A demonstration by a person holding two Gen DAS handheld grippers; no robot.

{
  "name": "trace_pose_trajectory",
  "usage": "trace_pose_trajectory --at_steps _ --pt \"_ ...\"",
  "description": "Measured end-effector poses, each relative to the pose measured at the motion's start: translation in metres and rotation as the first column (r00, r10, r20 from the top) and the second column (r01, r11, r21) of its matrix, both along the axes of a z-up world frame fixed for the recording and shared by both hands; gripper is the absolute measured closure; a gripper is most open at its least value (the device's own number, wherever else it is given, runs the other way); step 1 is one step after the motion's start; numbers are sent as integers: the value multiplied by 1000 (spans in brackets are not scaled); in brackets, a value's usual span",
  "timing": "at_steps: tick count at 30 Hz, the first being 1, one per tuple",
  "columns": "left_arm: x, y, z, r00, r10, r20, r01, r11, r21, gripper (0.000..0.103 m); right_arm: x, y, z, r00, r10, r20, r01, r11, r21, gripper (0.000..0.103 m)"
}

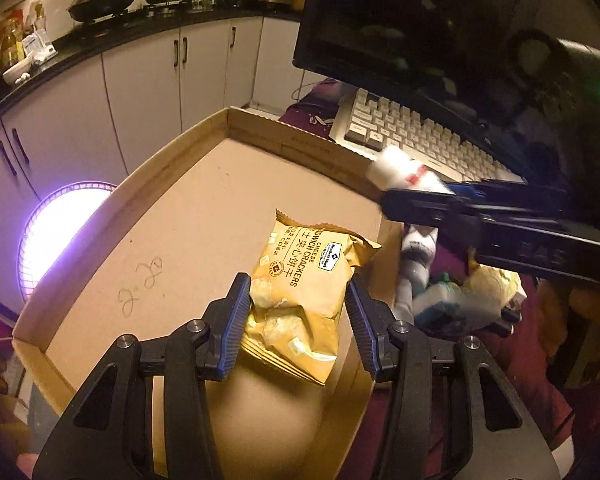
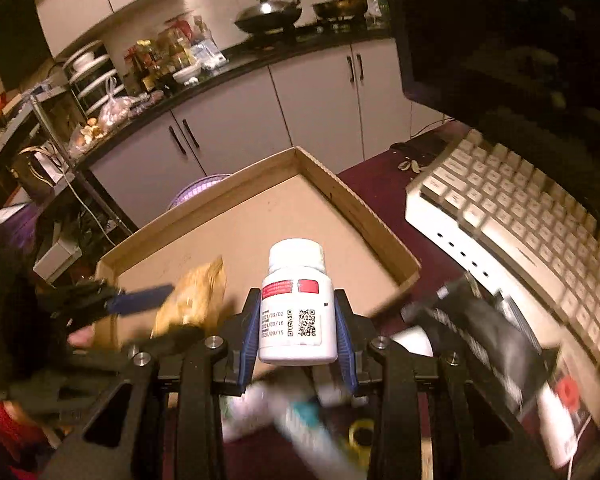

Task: Organize objects
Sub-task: 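Place the cracker packet in the tray with the left gripper while the right carries a pill bottle, then release both items into the tray and withdraw both grippers to the cloth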

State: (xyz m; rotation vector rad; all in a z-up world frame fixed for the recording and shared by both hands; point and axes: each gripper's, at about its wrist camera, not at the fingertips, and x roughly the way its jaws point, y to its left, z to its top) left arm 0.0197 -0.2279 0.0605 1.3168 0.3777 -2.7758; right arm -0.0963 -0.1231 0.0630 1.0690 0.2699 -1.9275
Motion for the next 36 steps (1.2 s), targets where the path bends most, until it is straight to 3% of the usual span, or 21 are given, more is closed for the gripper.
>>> trace_pose_trajectory --at_steps 8,17,23,26,28,30,32,34,36 --pt "-33 7 -12 997 0 79 0 1000 -4 55 -22 -19 -25 998 -52 33 50 997 66 69" --pt "-45 20 -17 994 12 107 -1 995 -98 55 -31 -19 -35 997 -78 29 74 991 109 68" --pt "-40 23 -18 996 25 85 -15 993 -115 55 -24 -13 -28 994 -105 18 102 988 116 57" --pt "-37 19 -18 997 5 76 -4 1000 -11 55 -10 4 -9 991 -133 7 133 990 51 44" --pt "-34 17 -18 998 15 63 -18 999 47 52 7 27 10 987 -163 -7 163 986 -30 40" --pt "-27 16 -15 998 51 40 -53 997 55 51 23 50 26 982 -189 6 189 976 -110 34" --pt "-22 16 -10 996 80 25 -81 996 45 36 44 81 40 980 -192 43 197 955 -220 28" --pt "-15 19 0 995 100 -11 -100 995 18 27 58 99 49 980 -191 57 200 936 -291 25" --pt "-5 22 8 992 122 -38 -122 992 -1 27 65 111 55 977 -209 49 213 921 -326 24"
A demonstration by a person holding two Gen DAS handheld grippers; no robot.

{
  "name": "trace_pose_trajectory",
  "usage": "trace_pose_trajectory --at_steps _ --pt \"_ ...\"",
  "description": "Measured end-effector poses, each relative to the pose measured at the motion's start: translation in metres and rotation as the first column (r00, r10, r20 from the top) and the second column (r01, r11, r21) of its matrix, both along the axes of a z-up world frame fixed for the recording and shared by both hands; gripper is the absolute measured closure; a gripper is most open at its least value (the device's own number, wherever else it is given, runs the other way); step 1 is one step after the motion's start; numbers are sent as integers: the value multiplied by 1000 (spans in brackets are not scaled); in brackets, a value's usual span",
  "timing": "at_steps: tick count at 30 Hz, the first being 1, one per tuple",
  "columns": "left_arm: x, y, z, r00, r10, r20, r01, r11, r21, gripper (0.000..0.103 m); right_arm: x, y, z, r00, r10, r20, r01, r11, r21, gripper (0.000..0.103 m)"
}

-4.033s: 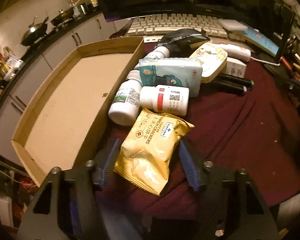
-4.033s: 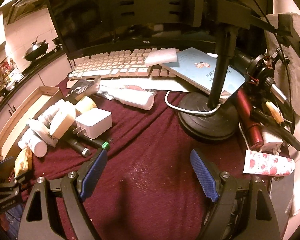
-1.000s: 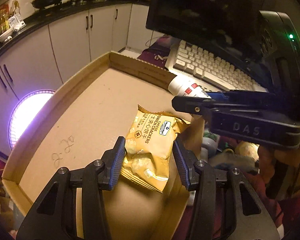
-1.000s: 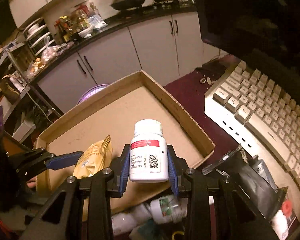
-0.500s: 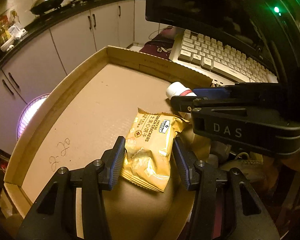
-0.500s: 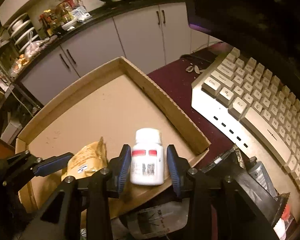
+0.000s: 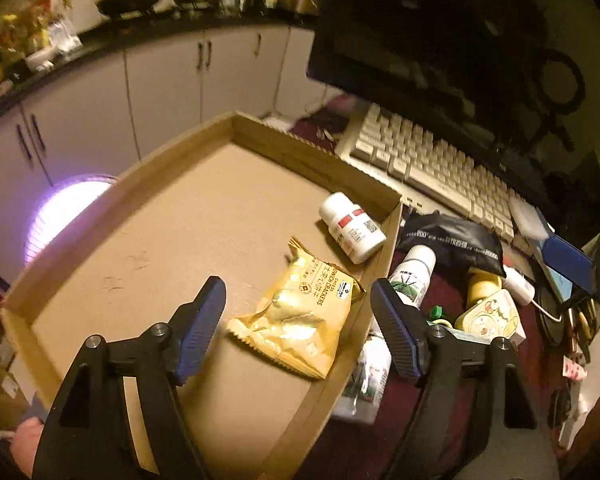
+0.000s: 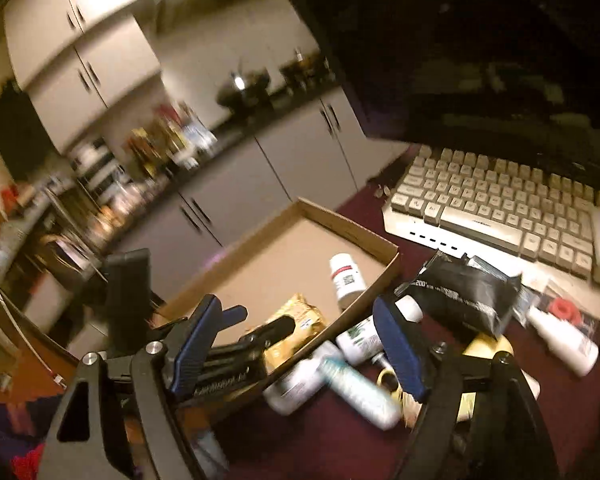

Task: Organize objects
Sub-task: 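Release both items into the tray and withdraw both grippers to the cloth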

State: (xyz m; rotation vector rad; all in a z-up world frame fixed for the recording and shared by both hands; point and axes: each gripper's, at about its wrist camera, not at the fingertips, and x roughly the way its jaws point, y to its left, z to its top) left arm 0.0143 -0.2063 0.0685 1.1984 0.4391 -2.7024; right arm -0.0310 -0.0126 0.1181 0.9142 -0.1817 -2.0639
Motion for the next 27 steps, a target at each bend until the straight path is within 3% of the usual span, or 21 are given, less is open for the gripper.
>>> trace_pose_trajectory --at_steps 7,15,27 --pt "24 18 19 998 10 -60 -9 1000 16 24 12 20 -1 998 -37 -45 39 998 49 24" --pt "33 69 30 991 -113 -74 113 994 -10 24 28 65 -25 989 -135 -52 140 985 105 24" --pt "39 89 34 984 -161 -82 160 987 -23 24 30 72 -31 983 -164 -82 175 973 148 24"
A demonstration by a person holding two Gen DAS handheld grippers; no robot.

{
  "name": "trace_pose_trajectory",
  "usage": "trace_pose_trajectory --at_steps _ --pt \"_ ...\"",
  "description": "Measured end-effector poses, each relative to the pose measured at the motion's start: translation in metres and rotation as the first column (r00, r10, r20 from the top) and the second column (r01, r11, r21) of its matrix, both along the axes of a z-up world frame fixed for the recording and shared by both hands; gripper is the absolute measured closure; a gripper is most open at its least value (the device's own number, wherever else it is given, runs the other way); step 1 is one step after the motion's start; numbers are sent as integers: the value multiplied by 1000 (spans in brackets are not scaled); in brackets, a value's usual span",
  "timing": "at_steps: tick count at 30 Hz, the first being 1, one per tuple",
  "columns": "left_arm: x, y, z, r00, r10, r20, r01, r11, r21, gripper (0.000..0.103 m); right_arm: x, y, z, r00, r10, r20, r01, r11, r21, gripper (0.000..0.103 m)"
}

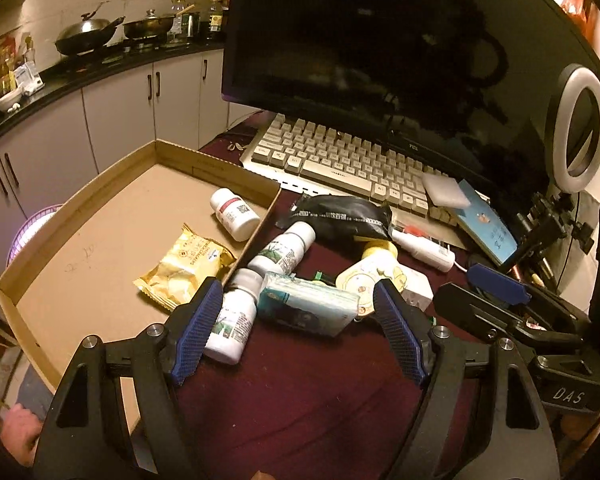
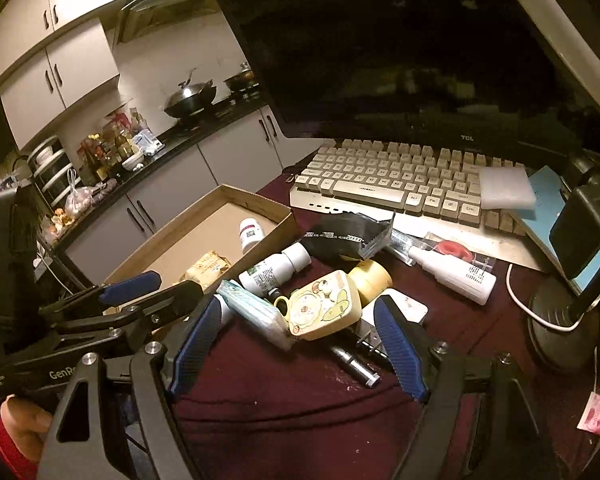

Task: Organize objects
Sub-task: 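Release both items into the tray and withdraw both grippers to the cloth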

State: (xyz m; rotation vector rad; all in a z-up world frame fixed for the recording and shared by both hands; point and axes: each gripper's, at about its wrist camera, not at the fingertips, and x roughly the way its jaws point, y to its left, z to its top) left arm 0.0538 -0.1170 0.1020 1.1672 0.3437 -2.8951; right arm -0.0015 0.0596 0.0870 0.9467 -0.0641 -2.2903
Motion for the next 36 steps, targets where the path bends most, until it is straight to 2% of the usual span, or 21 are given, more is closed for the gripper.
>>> trace_pose_trajectory --at_steps 13,18,22,26,30,36 --pt "6 14 -20 998 -45 40 47 998 -42 24 -1 9 -9 999 -41 -13 42 997 66 24" --pt "7 17 -27 998 -47 41 51 995 -88 24 -5 13 -13 998 -60 -26 63 993 101 24" --pt "5 19 -34 998 -47 51 51 995 -87 24 -8 20 -17 996 -87 -24 89 990 111 24" --pt "2 27 -39 996 -71 49 77 990 -121 24 -10 26 -19 995 -99 -23 101 988 114 24" --pt "-4 31 -40 996 -81 33 84 993 -78 24 -11 32 -21 993 -115 -18 116 987 112 24" --pt "-23 34 -46 998 -43 38 45 998 -51 24 -9 35 -23 992 -123 -16 124 986 115 24"
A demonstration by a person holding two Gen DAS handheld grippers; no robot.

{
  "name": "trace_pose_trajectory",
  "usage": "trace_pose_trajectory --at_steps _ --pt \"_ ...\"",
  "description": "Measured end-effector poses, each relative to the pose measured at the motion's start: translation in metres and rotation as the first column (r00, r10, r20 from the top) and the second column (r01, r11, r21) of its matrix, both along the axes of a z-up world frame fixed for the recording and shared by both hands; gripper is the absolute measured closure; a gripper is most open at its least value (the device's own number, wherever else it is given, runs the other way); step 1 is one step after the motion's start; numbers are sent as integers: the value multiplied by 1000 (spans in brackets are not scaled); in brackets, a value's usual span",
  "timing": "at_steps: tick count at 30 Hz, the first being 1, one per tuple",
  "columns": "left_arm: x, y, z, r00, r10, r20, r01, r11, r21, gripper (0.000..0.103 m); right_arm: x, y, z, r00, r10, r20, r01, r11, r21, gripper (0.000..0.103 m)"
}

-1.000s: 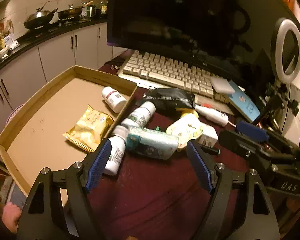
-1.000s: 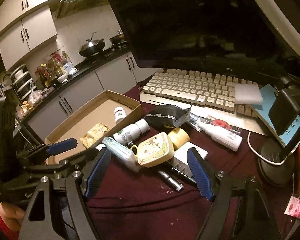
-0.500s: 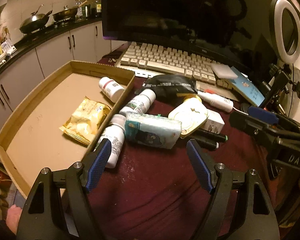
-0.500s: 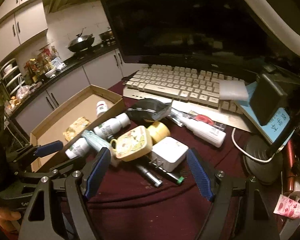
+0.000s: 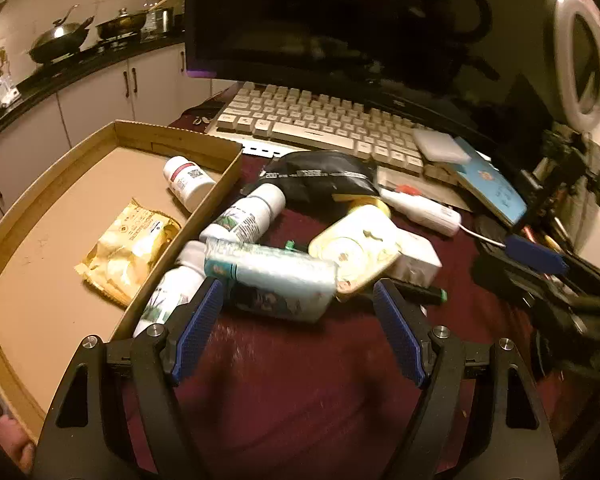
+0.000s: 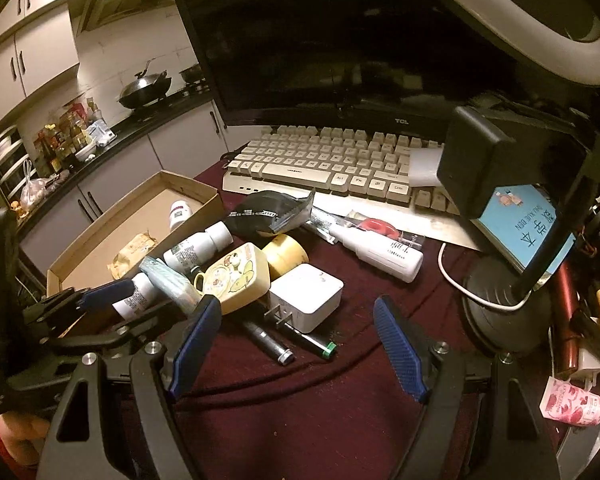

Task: Organize objects
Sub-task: 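Release both items into the tray and withdraw both grippers to the cloth, then grasp the white-green tube with the left gripper while the right gripper grasps the cartoon case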

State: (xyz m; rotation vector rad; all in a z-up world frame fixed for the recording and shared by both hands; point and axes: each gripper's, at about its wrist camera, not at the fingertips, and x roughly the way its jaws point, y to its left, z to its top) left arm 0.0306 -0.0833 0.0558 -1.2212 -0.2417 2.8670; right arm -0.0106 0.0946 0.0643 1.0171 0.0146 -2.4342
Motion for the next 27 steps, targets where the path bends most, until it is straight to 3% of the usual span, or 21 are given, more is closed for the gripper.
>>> trace_pose_trajectory --at_steps 5,6,8,14,19,27 --pt "-22 -3 -19 998 30 51 -32 999 43 28 5 5 -4 1000 -15 8 15 1000 17 24" --pt "-23 -5 -22 998 37 44 -40 997 64 33 7 7 -6 1000 -21 11 21 999 24 24" --pt "-22 -7 -24 999 35 30 -37 996 82 59 9 10 -9 999 -28 18 27 999 38 24" --pt "-14 -4 -22 999 -39 35 37 998 55 84 9 12 -15 1000 -9 20 7 998 64 24" --pt "-1 -17 -19 996 -63 58 57 994 90 89 9 -8 -16 987 159 29 -161 985 61 24" --pt "24 -31 -22 988 -94 125 76 987 142 89 10 -59 -20 927 372 39 -374 916 144 33"
